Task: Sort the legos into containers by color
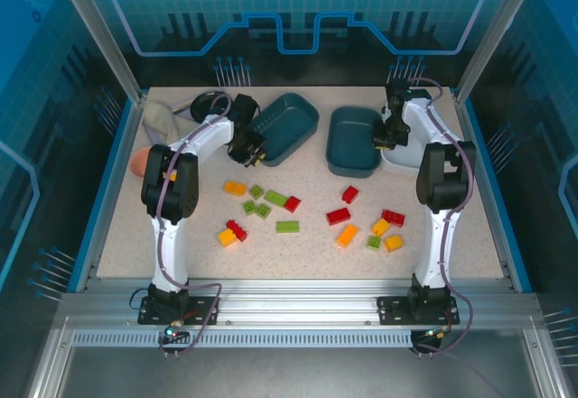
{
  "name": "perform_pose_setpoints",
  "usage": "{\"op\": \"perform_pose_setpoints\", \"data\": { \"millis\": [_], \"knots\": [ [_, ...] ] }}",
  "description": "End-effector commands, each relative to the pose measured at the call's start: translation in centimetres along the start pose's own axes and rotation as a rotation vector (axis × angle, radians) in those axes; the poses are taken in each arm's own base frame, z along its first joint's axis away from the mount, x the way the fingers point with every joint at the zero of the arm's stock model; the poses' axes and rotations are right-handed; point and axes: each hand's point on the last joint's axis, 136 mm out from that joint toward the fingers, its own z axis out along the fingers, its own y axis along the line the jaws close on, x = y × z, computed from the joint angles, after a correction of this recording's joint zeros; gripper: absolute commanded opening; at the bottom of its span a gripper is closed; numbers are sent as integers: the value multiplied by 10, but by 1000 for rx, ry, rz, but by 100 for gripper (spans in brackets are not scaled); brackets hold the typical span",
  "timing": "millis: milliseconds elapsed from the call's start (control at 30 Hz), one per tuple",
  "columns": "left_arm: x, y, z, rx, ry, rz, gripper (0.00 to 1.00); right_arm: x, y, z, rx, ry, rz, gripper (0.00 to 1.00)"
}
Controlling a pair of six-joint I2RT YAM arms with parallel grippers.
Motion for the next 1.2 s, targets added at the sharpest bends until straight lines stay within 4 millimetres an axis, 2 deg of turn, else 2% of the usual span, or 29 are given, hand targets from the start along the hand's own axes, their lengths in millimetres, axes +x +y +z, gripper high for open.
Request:
{"op": "perform_pose_setpoints", "data": {
  "millis": [0, 233, 300, 433, 633, 767, 933, 1033, 1167],
  "knots": [
    [37, 5, 2, -20, 66, -137, 10, 1, 20, -14, -70, -19, -41, 0],
    [73, -8, 7, -15, 136, -246, 14, 3, 47, -7, -115, -1, -71, 0],
    [81, -16, 8, 12, 153, -250, 24, 4, 56, -5, -120, 6, -84, 0],
    [102, -29, 6, 32, 192, -225, 32, 4, 65, 1, -130, 18, -92, 0],
    [123, -45, 14, 102, 269, -201, 34, 1, 73, 9, -148, 43, -108, 0],
    [114, -43, -2, 73, 211, -153, 40, 2, 76, 9, -153, 52, -119, 0],
    [107, -57, -22, 139, 187, -96, 54, 10, 66, 12, -116, 64, -110, 0],
    [100, -62, -39, 159, 153, -59, 56, 15, 56, 11, -99, 64, -101, 0],
    [76, -66, -57, 182, 87, -35, 54, 17, 44, 4, -91, 51, -89, 0]
  ]
}}
